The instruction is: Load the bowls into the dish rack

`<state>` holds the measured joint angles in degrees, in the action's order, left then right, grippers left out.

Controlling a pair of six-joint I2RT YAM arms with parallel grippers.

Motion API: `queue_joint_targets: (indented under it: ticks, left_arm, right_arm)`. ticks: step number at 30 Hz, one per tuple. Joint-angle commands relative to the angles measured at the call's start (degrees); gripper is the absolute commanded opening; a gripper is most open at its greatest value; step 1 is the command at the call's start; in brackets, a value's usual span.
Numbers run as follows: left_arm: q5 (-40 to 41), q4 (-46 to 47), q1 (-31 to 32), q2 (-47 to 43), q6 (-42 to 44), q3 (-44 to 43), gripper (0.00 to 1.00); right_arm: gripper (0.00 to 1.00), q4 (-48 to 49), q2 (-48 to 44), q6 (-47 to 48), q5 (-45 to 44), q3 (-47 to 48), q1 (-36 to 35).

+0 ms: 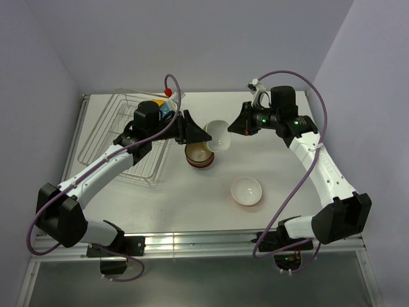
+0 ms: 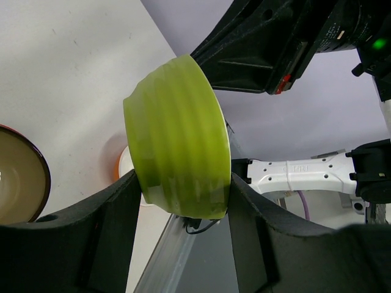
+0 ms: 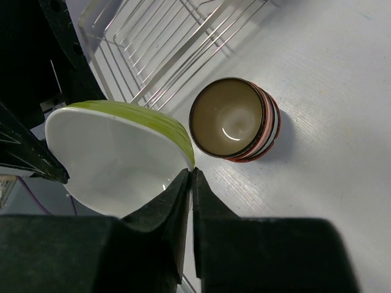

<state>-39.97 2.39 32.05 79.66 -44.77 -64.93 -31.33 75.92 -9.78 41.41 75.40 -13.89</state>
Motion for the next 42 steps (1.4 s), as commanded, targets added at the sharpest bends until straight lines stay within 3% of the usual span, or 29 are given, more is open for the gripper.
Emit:
queue_joint_targets:
  ticks: [1, 3, 4, 11, 14, 18, 24, 30, 42]
  left_arm:
    - [-1.17, 3.23, -0.06, -1.08, -0.67, 0.06, 0.13]
    - [-0.47, 2.71, -1.02, -1.26, -0.75, 0.32, 0.00]
    - [-0.55, 2.62, -1.55, -1.35, -0.75, 0.59, 0.00]
    - [-0.82, -3.95, -11.72, -1.00, 4.68, -2.57, 0.00]
    - [-1.08, -8.96, -17.96, 0.41, 11.27, -7.13, 0.00]
    - [-0.91, -16.35, -26.50, 5.40, 23.46, -16.53, 0.00]
    - [1.20, -17.51, -37.49, 11.30, 38.23, -23.57, 0.00]
    - [5.06, -16.02, -39.35, 16.39, 51.08, -26.65, 0.00]
    - [6.83, -15.75, -39.09, 27.91, 62.95, -33.33, 0.00]
  right_arm:
    - [0.14, 1.28, 0.28, -0.24, 3.06, 1.86, -0.35]
    - [0.36, 1.18, 0.28, -0.33, 2.72, 1.95, -0.35]
    - [0.52, 1.27, -0.07, -0.50, 2.54, 1.95, -0.35]
    - [0.84, -1.97, 0.28, 1.08, 3.33, 5.28, -0.26]
    - [0.92, -3.99, 0.54, 2.13, 3.77, 6.78, 0.09]
    - [0.94, -6.19, 0.98, 4.24, 3.59, 7.22, 0.79]
    - [0.96, -8.48, 2.21, 5.65, 3.59, 6.78, 1.41]
    - [0.97, -8.57, 3.44, 5.39, 3.68, 6.87, 1.50]
    - [0.98, -8.84, 4.59, 5.83, 2.54, 6.43, 1.50]
